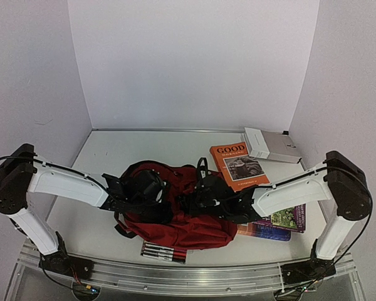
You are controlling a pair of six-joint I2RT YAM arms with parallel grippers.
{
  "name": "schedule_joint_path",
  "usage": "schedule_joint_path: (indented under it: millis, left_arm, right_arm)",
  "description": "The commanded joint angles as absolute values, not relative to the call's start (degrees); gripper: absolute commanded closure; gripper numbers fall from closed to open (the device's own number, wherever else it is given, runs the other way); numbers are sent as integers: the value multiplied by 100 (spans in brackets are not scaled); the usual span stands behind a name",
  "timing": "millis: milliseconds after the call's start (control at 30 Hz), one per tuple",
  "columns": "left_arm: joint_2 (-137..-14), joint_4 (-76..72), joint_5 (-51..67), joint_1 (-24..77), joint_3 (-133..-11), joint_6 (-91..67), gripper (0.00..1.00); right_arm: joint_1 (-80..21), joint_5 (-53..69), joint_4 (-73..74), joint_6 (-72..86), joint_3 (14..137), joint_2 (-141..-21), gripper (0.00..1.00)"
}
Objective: Pack the student bag
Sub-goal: Adjust the student bag at the center of the board.
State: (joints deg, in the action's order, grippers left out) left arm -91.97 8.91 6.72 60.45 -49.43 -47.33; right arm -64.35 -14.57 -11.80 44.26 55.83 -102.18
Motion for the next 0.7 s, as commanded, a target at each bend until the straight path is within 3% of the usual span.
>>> schedule_joint_path:
  millis: [0, 300, 667]
  left_arm:
    - [-9490, 1299, 377, 6187, -4783, -4863, 92]
    - [-9636, 1659, -734, 5842, -4950, -5163, 96]
    - [-9468, 459, -231, 4366, -5054, -4486, 96]
  right_arm:
    - [-6357, -2144, -958, 4436, 5784, -9746, 100]
    - [-6294, -2388, -967, 4031, 6377, -10102, 100]
    - [-5599, -1351, -1349, 3211, 7583, -11029, 100]
